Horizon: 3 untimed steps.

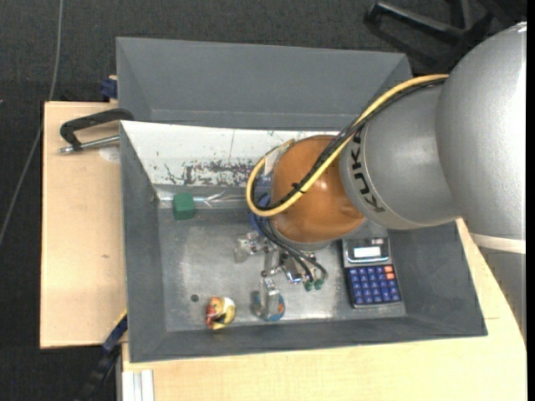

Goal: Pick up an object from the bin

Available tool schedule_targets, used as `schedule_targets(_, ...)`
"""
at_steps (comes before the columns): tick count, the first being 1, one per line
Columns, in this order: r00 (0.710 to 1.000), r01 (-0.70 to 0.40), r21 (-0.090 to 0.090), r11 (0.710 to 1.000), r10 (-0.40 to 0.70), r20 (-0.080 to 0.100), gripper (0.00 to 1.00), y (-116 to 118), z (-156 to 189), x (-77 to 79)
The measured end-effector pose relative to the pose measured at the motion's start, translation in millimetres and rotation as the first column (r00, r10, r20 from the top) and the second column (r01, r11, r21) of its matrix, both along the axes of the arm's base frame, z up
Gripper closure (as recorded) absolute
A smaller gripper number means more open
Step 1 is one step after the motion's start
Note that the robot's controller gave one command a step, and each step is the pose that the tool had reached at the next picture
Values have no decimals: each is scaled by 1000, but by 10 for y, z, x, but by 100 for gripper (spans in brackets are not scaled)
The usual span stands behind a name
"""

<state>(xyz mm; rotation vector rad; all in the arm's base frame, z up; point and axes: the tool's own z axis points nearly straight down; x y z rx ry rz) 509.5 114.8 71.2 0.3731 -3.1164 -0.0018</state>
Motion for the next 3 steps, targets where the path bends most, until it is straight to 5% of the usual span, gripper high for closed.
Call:
schedule_targets(1,991,-131,4,991,131,9,0,150,-1,-128)
schedule_targets(3,974,-227,4,974,227,10,0,-849,-6,-80)
